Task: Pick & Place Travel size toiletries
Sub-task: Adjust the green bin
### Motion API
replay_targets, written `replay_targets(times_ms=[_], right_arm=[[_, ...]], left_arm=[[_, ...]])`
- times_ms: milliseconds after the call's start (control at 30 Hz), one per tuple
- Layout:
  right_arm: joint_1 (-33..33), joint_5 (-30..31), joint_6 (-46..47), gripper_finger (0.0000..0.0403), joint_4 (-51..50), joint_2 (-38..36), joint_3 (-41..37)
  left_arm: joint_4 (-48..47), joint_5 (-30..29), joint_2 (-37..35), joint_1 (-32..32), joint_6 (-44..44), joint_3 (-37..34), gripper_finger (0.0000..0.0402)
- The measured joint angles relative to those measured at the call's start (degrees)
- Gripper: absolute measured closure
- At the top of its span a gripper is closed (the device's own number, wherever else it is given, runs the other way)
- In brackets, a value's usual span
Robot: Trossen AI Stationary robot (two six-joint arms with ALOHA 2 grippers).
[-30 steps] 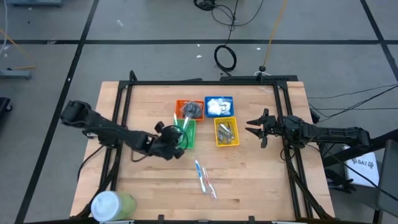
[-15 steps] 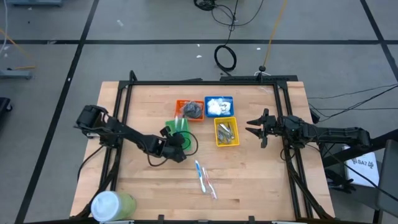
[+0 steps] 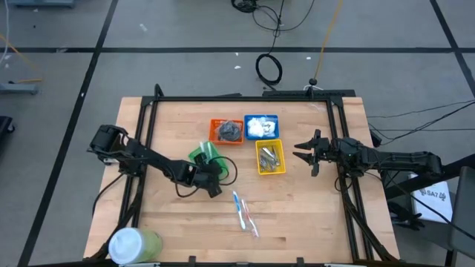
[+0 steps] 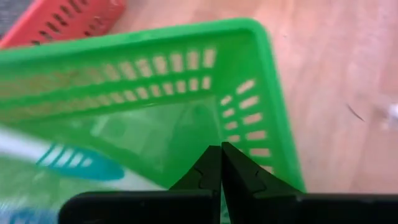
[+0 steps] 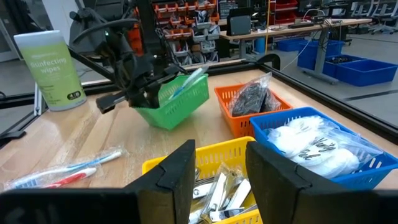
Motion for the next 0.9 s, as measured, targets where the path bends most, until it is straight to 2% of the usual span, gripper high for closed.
replay_targets(times_ms=[267,467,700,900], right_arm=[[0.00,0.00,0.02,0.0273,0.00,0.02,-0.01],[0.00,-0.02,0.00,0.0273,0.00,0.02,-0.01],[0.00,-0.02,0.00,0.0273,0.00,0.02,-0.02],[0.00,0.00,0.01,0.0273,0.00,0.00,-0.02]], left_arm=[[2.14,8.02,0.00,-0.02,1.10,0.05,0.0397],[7.56,8.38,0.00,-0.17,1.18,0.11,0.0390],[10.98,7.56,-0.50,-0.17,2.72,0.13,0.0335],[11.27,4.84,-6.64,-0.07,2.90,0.13,0.0264]])
